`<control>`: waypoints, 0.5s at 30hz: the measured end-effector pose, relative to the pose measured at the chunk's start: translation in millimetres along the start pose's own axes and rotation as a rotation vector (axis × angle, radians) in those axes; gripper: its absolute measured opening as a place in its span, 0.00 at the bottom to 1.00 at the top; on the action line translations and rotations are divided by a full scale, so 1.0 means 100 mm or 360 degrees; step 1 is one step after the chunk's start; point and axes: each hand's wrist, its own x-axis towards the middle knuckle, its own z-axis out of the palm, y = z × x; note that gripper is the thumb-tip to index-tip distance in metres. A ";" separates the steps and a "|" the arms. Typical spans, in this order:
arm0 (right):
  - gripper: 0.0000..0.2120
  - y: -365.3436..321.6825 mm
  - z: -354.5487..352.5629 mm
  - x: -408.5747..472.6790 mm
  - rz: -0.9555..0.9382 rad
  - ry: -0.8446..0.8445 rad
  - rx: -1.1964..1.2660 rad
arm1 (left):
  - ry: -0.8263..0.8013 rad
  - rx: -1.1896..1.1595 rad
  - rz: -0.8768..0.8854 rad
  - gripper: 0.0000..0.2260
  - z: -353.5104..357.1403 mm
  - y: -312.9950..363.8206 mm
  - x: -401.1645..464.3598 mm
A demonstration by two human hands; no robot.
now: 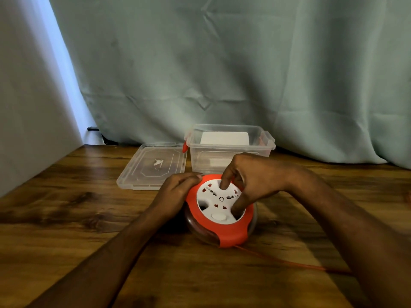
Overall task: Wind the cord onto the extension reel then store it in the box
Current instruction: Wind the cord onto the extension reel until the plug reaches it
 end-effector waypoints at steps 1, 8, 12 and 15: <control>0.23 0.00 0.01 0.01 0.0003 0.0009 -0.0017 | 0.0013 -0.0019 -0.0012 0.13 0.00 0.01 -0.01; 0.25 -0.06 0.15 0.06 0.0092 0.0083 -0.0077 | 0.0172 -0.0249 -0.0084 0.14 0.01 0.04 -0.01; 0.22 -0.11 0.22 0.12 0.0214 0.0053 -0.0016 | 0.0195 -0.0202 -0.0126 0.19 -0.01 0.02 0.01; 0.21 -0.14 0.21 0.14 0.0292 -0.0025 0.0119 | 0.0184 -0.0141 -0.0121 0.16 -0.03 0.00 0.04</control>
